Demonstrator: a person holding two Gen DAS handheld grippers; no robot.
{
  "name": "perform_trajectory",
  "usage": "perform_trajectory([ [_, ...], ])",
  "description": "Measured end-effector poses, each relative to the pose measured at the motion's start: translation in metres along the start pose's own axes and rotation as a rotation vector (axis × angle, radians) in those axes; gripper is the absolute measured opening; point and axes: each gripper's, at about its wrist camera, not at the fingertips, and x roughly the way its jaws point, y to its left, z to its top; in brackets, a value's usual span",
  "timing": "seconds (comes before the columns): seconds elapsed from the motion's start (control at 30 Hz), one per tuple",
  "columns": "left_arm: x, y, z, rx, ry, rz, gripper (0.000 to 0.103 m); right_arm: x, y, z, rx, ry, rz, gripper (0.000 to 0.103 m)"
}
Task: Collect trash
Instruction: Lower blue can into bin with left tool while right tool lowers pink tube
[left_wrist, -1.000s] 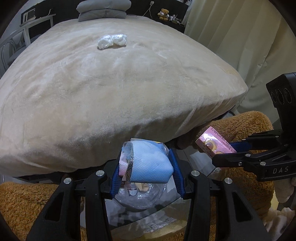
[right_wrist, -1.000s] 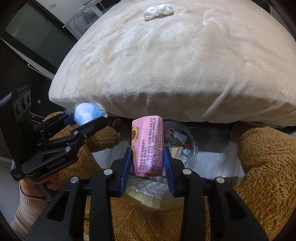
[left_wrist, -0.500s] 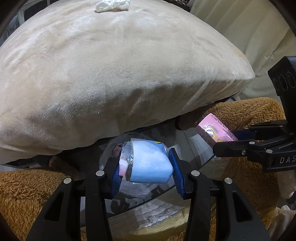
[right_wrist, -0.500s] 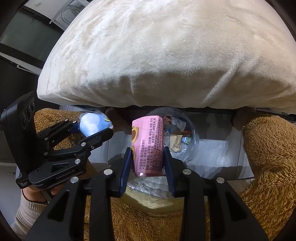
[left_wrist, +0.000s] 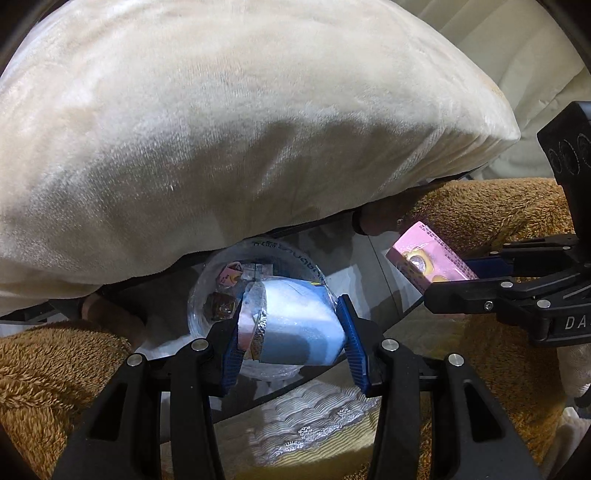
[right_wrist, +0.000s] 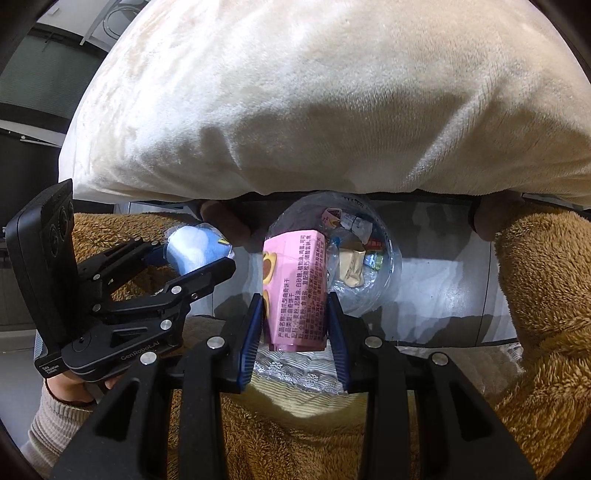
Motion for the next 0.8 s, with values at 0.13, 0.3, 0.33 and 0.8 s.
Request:
perform_trajectory([
  [0.13, 0.009, 0.001, 0.002, -0.001, 0.027, -0.005, 0.045, 0.009, -0.004, 0.003, 0.007, 0.023, 0.005, 0.035],
  [0.3, 0.018, 0.004, 0.002, -0.004, 0.057, -0.013, 0.045, 0.018, -0.007, 0.007, 0.014, 0.045, 0.002, 0.035],
  [0.33, 0.02, 0.004, 0.003, -0.005, 0.062, -0.014, 0.045, 0.019, -0.008, 0.007, 0.016, 0.049, 0.004, 0.035],
  [0.8, 0.038, 0.005, 0.001, -0.009, 0.116, -0.019, 0.045, 0.033, -0.014, 0.014, 0.033, 0.081, 0.005, 0.035],
])
